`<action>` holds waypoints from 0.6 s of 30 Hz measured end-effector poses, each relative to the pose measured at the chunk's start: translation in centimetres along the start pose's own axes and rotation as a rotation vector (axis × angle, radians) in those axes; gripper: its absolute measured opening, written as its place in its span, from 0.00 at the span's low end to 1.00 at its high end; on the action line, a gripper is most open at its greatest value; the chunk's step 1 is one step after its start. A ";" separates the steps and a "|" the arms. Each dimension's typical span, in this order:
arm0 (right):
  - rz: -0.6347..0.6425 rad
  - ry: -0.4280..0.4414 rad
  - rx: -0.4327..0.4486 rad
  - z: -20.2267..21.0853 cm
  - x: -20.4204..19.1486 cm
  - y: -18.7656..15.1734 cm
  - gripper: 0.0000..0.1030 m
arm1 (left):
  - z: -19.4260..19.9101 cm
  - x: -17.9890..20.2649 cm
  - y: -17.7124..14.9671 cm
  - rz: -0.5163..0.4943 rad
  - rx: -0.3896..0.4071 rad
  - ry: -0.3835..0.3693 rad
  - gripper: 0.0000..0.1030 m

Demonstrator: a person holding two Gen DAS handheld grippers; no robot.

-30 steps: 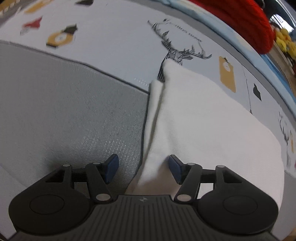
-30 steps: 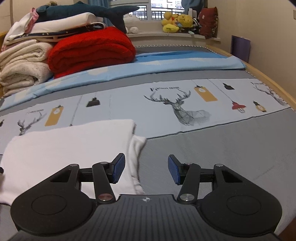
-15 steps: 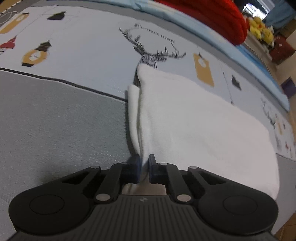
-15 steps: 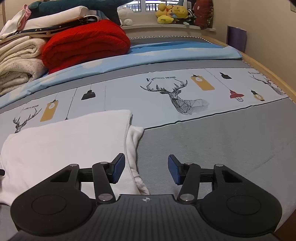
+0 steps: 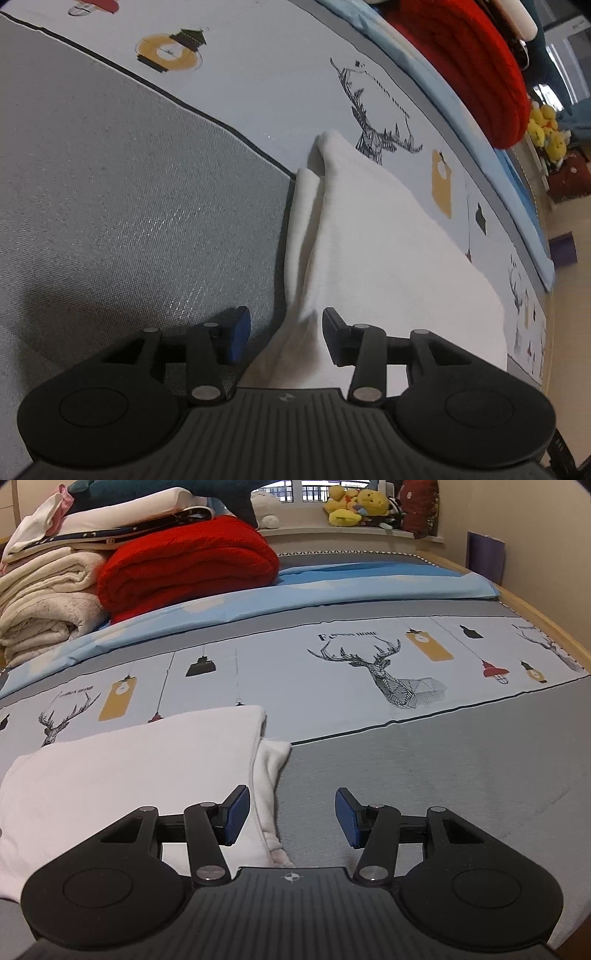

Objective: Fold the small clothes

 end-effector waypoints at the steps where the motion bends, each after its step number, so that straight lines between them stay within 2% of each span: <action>1: 0.000 0.004 0.002 0.1 0.0 0.1 0.52 | -0.2 0.0 -0.1 -0.011 -0.012 0.004 0.45; 4: 0.006 0.006 0.007 0.4 0.2 0.2 0.52 | -1.0 0.3 -0.4 -0.044 -0.032 0.027 0.45; 7: 0.006 0.006 0.007 0.6 0.9 0.3 0.52 | -1.6 1.0 -0.5 -0.076 -0.026 0.027 0.45; 11: -0.005 0.000 0.008 0.9 1.9 0.4 0.51 | -2.3 2.0 -0.6 -0.150 0.003 0.070 0.43; 15: -0.017 0.000 0.010 1.1 3.0 0.2 0.51 | -2.7 2.8 -0.8 -0.224 0.026 0.092 0.19; 18: -0.029 -0.002 0.009 1.2 3.9 0.1 0.51 | -2.0 2.9 -0.8 -0.236 0.031 0.088 0.13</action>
Point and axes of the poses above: each gripper's, at about its wrist camera, not at the fingertips, and z roughly against the way its jaws point, x to its right, y to its top, the point moved 8 cm from there along -z, roughly the way its jaws point, and after that the axes turned 9 degrees about -x, right-handed, at the moved point
